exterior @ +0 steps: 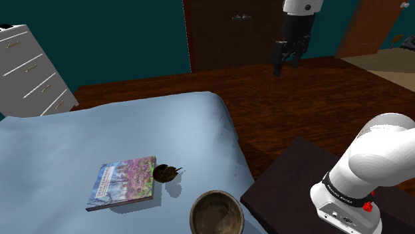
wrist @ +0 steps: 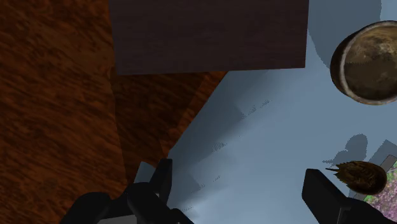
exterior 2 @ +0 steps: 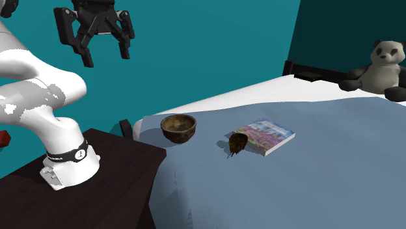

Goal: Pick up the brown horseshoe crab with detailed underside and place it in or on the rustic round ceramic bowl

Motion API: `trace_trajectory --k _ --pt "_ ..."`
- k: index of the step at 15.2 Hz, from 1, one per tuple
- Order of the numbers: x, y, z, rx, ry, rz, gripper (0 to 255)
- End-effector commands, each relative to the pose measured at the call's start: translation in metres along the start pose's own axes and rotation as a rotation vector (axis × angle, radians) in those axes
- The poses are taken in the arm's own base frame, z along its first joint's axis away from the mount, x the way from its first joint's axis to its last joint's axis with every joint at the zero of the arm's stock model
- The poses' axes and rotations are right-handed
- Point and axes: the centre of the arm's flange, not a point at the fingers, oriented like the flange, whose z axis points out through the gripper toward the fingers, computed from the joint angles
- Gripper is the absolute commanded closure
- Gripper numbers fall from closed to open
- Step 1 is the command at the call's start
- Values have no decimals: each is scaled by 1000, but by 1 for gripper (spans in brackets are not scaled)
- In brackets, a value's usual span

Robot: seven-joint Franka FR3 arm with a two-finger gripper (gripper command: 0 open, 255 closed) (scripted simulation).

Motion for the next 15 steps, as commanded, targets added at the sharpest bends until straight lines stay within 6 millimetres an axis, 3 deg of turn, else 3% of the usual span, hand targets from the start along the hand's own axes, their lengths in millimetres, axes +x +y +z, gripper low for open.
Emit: trace_trajectory --k 1,15 --pt "0 0 0 0 0 0 0" --pt "83 -151 95 -100 -5 -129 0"
